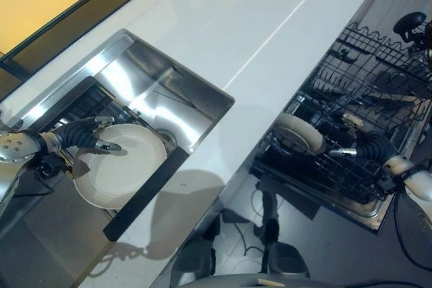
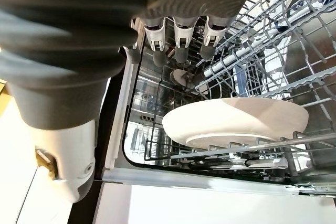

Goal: Pick up plates and place into dishwasher.

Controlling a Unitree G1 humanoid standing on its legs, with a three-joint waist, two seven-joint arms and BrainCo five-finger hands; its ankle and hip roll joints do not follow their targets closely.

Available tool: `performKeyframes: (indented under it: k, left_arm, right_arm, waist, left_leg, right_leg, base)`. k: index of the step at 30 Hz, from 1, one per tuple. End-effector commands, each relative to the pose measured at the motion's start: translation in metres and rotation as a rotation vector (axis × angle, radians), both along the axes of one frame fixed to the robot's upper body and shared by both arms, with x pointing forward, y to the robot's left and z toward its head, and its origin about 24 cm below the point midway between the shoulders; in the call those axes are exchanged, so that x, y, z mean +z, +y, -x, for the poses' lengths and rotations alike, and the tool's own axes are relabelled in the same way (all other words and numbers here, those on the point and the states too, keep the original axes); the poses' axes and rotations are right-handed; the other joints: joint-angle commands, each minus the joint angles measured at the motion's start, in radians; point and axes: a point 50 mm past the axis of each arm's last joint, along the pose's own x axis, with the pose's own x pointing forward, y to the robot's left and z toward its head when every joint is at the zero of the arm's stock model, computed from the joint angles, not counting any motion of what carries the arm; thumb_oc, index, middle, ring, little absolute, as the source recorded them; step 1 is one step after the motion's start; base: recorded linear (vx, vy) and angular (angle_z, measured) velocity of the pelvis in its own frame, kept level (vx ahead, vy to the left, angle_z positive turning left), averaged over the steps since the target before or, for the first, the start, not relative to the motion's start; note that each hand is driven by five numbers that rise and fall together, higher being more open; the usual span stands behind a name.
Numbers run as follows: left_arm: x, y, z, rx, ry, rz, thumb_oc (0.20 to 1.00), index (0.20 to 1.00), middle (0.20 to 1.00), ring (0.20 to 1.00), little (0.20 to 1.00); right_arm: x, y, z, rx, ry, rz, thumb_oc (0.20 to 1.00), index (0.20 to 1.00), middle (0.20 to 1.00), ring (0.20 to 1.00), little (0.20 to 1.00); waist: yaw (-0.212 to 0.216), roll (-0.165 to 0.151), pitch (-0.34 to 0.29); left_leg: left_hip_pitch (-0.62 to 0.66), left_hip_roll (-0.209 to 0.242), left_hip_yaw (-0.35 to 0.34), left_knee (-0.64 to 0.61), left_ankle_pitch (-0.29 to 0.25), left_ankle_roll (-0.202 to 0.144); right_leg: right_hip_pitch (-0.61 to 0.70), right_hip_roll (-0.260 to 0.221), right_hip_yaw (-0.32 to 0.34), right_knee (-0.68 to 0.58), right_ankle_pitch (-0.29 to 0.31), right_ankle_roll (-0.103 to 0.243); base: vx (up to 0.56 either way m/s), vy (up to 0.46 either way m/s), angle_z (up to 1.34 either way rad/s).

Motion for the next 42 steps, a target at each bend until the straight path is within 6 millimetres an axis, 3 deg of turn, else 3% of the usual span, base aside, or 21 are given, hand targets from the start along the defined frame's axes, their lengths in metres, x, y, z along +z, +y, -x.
performKeyframes:
  k: [1,22,24,26,28,32,42]
  left_arm:
    - [-0.055,-0.058,0.031,-0.328,0.213,0.212,0.200,0.200,0.200,0.200,0.200]
    - [-0.055,-0.050,0.039,-0.300,0.225,0.170,0.200,0.200,0.200,0.200,0.200]
    - [-0.052,-0.047,0.037,-0.262,0.163,0.125,0.200,0.200,0.200,0.200,0.200]
    - [-0.046,-0.032,0.031,-0.101,0.023,0.008,0.200,0.200,0.200,0.200,0.200]
    - [-0.033,-0.014,0.027,0.039,-0.135,-0.087,0.200,0.200,0.200,0.200,0.200]
    - [-0.003,0.004,0.031,0.207,-0.416,-0.131,0.200,0.200,0.200,0.200,0.200]
    - [0.031,0.017,0.047,0.493,-0.942,-0.204,0.200,0.200,0.200,0.200,0.200]
  right_arm:
    - [0.015,0.010,0.004,0.083,-0.060,0.005,1.000,1.000,1.000,1.000,1.000]
    - [0.006,0.008,0.015,0.076,-0.014,-0.016,1.000,1.000,1.000,1.000,1.000]
    - [0.005,0.008,0.016,0.075,-0.010,-0.016,1.000,1.000,1.000,1.000,1.000]
    - [0.005,0.008,0.017,0.071,-0.007,-0.019,1.000,1.000,1.000,1.000,1.000]
    - [0.005,0.006,0.019,0.063,-0.006,-0.025,1.000,1.000,1.000,1.000,1.000]
    - [-0.002,0.003,0.027,0.041,-0.011,-0.043,1.000,1.000,1.000,1.000,1.000]
    - [-0.020,0.010,0.028,0.024,-0.027,-0.059,1.000,1.000,1.000,1.000,1.000]
  waist:
    - [-0.001,-0.034,-0.112]
    - [0.014,-0.046,-0.157]
    - [0.016,-0.046,-0.159]
    - [0.024,-0.049,-0.162]
    - [0.033,-0.054,-0.165]
    - [0.055,-0.066,-0.172]
    - [0.072,-0.086,-0.188]
  left_leg:
    - [-0.051,0.001,0.045,0.070,-0.052,0.019]
    - [-0.011,0.007,0.038,0.049,-0.059,0.016]
    - [-0.008,0.008,0.036,0.047,-0.058,0.015]
    - [-0.006,0.008,0.032,0.045,-0.056,0.015]
    - [-0.005,0.006,0.027,0.043,-0.056,0.016]
    - [-0.010,0.008,0.013,0.038,-0.054,0.014]
    - [-0.011,0.011,0.002,0.025,-0.049,0.001]
  right_leg:
    - [-0.062,-0.088,0.036,0.156,-0.085,0.085]
    - [-0.019,-0.084,0.019,0.140,-0.094,0.095]
    - [-0.016,-0.084,0.018,0.139,-0.096,0.095]
    - [-0.012,-0.083,0.016,0.138,-0.097,0.095]
    - [-0.006,-0.084,0.011,0.134,-0.099,0.094]
    - [-0.003,-0.082,-0.002,0.132,-0.108,0.088]
    - [-0.006,-0.075,-0.010,0.145,-0.131,0.072]
  base:
    - [0.04,-0.020,0.00]
    - [0.02,-0.009,0.00]
    - [0.00,0.000,0.00]
    - [0.00,0.000,0.00]
    - [0.00,0.000,0.00]
    - [0.00,-0.017,0.04]
    - [-0.02,0.002,0.03]
